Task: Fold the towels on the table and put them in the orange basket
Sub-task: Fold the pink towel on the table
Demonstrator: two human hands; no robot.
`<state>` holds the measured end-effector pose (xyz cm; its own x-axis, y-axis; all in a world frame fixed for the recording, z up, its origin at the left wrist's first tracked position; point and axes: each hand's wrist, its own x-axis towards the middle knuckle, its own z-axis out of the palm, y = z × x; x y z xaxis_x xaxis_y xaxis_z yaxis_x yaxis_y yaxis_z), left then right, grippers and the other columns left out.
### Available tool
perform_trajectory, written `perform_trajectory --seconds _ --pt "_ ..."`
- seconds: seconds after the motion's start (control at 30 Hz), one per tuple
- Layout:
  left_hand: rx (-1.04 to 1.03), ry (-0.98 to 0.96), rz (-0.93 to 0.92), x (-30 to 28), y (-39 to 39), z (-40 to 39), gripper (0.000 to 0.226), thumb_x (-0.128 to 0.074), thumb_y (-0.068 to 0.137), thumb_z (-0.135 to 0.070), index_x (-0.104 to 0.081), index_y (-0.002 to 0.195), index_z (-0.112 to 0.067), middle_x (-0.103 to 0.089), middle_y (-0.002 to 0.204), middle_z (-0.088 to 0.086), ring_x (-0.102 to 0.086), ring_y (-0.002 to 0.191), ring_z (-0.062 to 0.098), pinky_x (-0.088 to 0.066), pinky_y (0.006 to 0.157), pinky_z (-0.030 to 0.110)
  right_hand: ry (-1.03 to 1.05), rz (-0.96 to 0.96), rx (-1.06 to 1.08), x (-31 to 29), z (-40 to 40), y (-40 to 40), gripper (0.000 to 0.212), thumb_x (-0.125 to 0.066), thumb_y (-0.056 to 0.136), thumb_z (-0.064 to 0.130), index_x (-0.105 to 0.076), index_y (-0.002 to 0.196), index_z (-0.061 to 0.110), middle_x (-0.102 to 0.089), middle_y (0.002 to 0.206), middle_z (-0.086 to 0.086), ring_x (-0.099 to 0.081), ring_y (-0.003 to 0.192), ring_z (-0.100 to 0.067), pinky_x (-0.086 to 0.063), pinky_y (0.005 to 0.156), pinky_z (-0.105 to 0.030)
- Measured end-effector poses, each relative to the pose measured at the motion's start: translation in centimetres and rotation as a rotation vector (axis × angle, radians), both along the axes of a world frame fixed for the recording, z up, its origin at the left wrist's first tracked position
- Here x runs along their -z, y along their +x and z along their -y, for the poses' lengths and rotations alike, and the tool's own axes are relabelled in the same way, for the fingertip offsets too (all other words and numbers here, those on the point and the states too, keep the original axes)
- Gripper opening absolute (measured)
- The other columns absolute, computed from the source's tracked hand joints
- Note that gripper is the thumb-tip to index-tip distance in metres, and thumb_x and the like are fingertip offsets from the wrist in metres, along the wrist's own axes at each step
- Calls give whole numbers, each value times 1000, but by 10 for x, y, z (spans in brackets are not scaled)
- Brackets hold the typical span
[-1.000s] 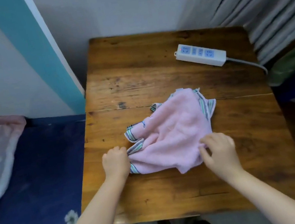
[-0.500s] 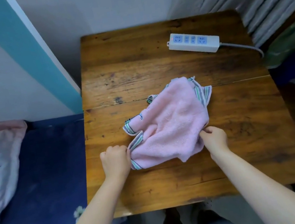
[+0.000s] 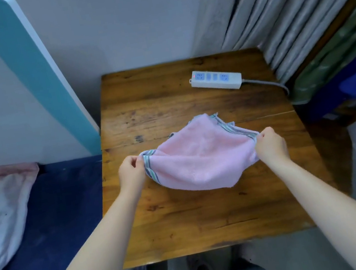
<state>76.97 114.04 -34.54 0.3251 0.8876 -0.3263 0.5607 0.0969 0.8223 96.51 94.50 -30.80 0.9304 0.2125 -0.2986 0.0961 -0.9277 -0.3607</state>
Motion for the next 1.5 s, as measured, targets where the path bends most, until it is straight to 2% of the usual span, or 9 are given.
perform_trajectory --seconds 0.17,0.3,0.43,0.63,0.77,1.0,1.13,1.3,1.5 --pt "3 108 -41 -18 -9 -13 21 -36 98 -13 -54 98 -2 -52 95 12 -45 88 22 -33 72 29 -404 75 -151 -34 0 21 28 -38 95 12 -47 121 7 -58 125 -14 -52 118 -30 -33 100 -35" --pt "138 28 -62 -17 -30 -10 16 -41 97 -12 -51 84 -9 -52 83 5 -47 86 20 -34 57 23 -430 73 -254 -46 2 18 30 -36 98 24 -44 124 9 -58 124 -14 -53 115 -30 -34 99 -36" --pt "429 -122 -292 -9 -60 0 12 -49 95 -20 -41 105 -21 -55 87 6 -49 81 20 -34 57 21 -429 -9 -465 -28 24 3 50 -40 91 47 -33 129 16 -60 119 -7 -55 111 -30 -33 97 -40" --pt "649 -283 -382 1 -85 26 24 -49 90 -3 -51 74 -21 -51 76 3 -44 70 18 -34 62 22 -596 -340 -697 4 56 -12 90 -62 77 40 -8 145 18 -54 127 -7 -57 108 -25 -49 87 -34" --pt "589 -121 -461 7 -81 43 29 -60 83 -2 -47 69 -25 -46 67 -5 -39 58 10 -29 49 18 -824 -138 -823 14 67 -28 85 -65 80 33 -9 144 23 -50 132 -9 -49 117 -28 -43 92 -34" --pt "591 318 -545 11 -77 43 15 -57 85 -6 -63 75 -16 -49 63 -8 -48 83 21 -36 73 26 -659 191 -930 15 88 -32 31 -38 96 24 -43 127 24 -58 117 -4 -50 104 -20 -38 88 -29" --pt "627 406 -546 -4 -73 18 15 -60 86 -9 -73 90 -5 -68 79 7 -59 88 29 -31 72 26 -619 242 -1062 4 90 -27 32 -35 97 31 -52 121 18 -59 118 -6 -51 104 -21 -36 88 -30" --pt "650 514 -630 -22 -48 -16 23 -54 90 -14 -73 100 -10 -73 97 10 -58 99 32 -46 85 33 -627 270 -1094 -16 47 -12 30 -35 96 29 -60 109 18 -61 112 -6 -52 105 -24 -37 87 -32" --pt "310 694 -498 -115 19 -73 29 -45 91 -8 -69 107 -6 -57 115 25 -45 112 40 -42 91 39 -303 490 -710 -92 -53 50 30 -45 91 19 -62 113 8 -52 121 -17 -45 115 -34 -38 92 -37"
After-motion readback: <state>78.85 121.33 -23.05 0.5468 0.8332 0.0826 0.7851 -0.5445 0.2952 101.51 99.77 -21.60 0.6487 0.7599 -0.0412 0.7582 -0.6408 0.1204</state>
